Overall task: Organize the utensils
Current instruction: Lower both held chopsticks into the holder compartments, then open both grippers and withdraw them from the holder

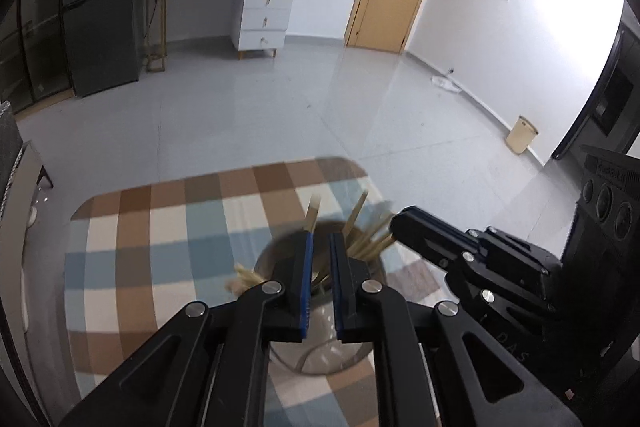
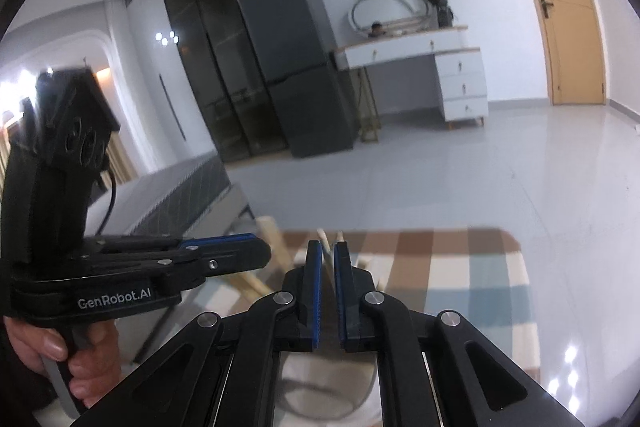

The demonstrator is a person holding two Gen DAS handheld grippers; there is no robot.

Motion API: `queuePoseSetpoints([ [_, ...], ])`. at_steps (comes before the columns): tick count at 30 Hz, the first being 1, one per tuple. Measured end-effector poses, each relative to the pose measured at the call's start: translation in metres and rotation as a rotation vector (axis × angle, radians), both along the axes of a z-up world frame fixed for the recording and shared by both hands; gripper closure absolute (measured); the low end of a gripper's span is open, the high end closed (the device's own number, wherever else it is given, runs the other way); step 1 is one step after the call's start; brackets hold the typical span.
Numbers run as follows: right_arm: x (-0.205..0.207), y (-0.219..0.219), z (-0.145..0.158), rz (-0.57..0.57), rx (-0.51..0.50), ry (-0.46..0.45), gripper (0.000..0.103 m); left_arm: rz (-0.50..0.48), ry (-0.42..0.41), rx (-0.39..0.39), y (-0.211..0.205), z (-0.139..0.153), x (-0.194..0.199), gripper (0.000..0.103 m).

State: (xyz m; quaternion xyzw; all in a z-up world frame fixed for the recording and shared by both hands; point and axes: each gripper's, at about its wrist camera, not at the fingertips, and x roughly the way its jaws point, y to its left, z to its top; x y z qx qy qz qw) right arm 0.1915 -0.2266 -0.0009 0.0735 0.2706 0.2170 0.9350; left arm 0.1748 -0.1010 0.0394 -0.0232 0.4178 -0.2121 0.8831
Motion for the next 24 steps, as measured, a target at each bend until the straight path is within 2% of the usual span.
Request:
queuePoseSetpoints([
  [3, -0.008, -0.01, 0.0, -0.037, 0.025, 0.047, 0.093, 0.042, 0.011, 0.01, 0.006, 0.007, -0.011, 0.097],
  [5, -0.02, -0.019, 0.003, -0.052, 0.07, 0.045, 0.084, 0.068, -0.005, 0.021, 0.01, 0.013, -0.021, 0.09],
  [7, -0.033, -0.024, 0.009, -0.079, 0.078, 0.028, 0.076, 0.097, -0.029, 0.02, 0.016, 0.021, -0.035, 0.072],
  [10, -0.055, -0.029, 0.017, -0.1, 0.094, 0.001, 0.065, 0.152, -0.067, 0.029, 0.024, 0.033, -0.053, 0.055],
  [14, -0.083, -0.026, 0.031, -0.1, 0.099, -0.031, 0.051, 0.192, -0.083, 0.027, 0.031, 0.047, -0.074, 0.052],
  [18, -0.109, -0.021, 0.05, -0.103, 0.096, -0.09, 0.039, 0.234, -0.119, 0.033, 0.039, 0.062, -0.096, 0.041],
  [20, -0.121, -0.017, 0.058, -0.097, 0.102, -0.115, 0.025, 0.25, -0.142, 0.029, 0.044, 0.067, -0.105, 0.04],
  [24, -0.141, -0.007, 0.071, -0.07, 0.104, -0.164, 0.017, 0.292, -0.18, 0.016, 0.054, 0.075, -0.123, 0.039],
])
